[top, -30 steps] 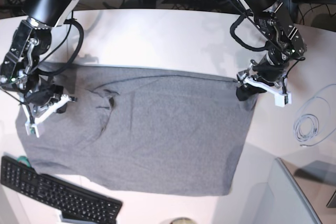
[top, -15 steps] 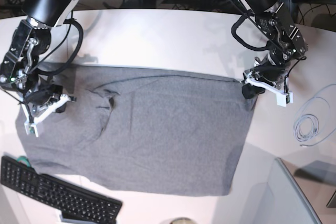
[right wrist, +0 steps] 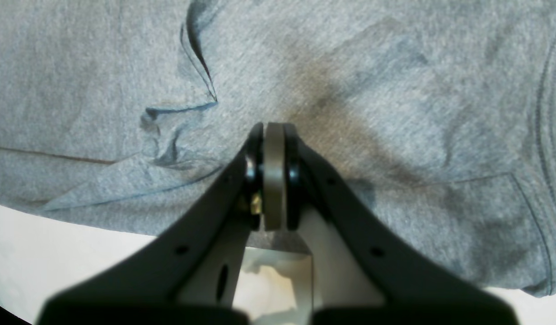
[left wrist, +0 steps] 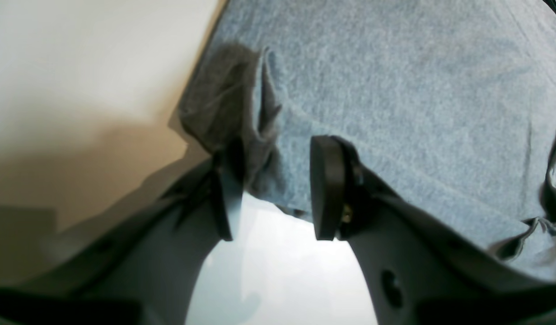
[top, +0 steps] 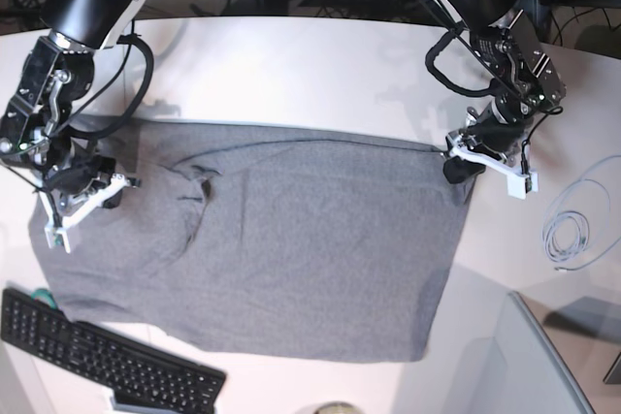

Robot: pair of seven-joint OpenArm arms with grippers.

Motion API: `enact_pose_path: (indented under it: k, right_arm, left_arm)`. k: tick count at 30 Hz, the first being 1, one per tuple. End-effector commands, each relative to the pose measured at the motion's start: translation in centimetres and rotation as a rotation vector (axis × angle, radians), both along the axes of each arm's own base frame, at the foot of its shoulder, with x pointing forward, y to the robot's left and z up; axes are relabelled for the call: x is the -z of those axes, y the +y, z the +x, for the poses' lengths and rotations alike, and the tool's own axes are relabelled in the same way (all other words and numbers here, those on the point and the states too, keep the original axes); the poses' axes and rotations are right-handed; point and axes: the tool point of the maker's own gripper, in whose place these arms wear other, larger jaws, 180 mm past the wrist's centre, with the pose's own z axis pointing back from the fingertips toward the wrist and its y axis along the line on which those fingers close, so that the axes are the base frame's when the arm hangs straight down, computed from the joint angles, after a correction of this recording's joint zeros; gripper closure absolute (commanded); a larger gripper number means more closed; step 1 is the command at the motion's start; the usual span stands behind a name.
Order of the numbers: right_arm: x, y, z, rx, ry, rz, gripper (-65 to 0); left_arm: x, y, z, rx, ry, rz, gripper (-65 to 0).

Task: Layout the t-shirt on the table in an organized manner, then fold the t-shirt properly
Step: 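Drag the grasped corner with the left gripper away from the right gripper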

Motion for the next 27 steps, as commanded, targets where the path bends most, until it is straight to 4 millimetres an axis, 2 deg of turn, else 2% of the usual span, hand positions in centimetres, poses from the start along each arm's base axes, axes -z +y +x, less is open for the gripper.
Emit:
enact_pose_path:
  k: [1, 10, 12, 15, 16, 23, 27]
  right_arm:
    - [-1.3, -0.2, 1.2, 0.0, -0.056, -0.004, 0.0]
    - [-1.3, -0.2, 1.2, 0.0, -0.057, -0.002, 0.0]
    - [-1.3, -0.2, 1.2, 0.0, -0.057, -0.002, 0.0]
    - [-1.3, -0.2, 1.2, 0.0, -0.057, -0.002, 0.0]
    - [-1.3, -0.2, 1.2, 0.0, -0.057, -0.002, 0.0]
    - [-1.3, -0.3, 1.2, 0.0, -0.057, -0.004, 0.0]
    - [-1.4, -0.8, 1.2, 0.001, -0.056, -0.015, 0.0]
  left_arm:
    - [-1.4, 0.5, 1.2, -0.007, -0.058, 0.007, -22.7]
    - [-1.5, 0.5, 1.3, -0.008, -0.06, 0.007, -22.4]
    - [-1.6, 0.8, 1.7, -0.029, -0.059, 0.006, -16.3]
    - [-0.7, 0.8, 1.5, -0.061, -0.03, -0.02, -1.3]
    - [-0.8, 0.7, 1.9, -0.064, -0.034, -0.026, 0.0]
    - [-1.6, 0.2, 3.3, -0.06, -0.063, -0.039, 0.0]
    - [-2.2, 0.5, 4.3, -0.094, -0.071, -0.045, 0.0]
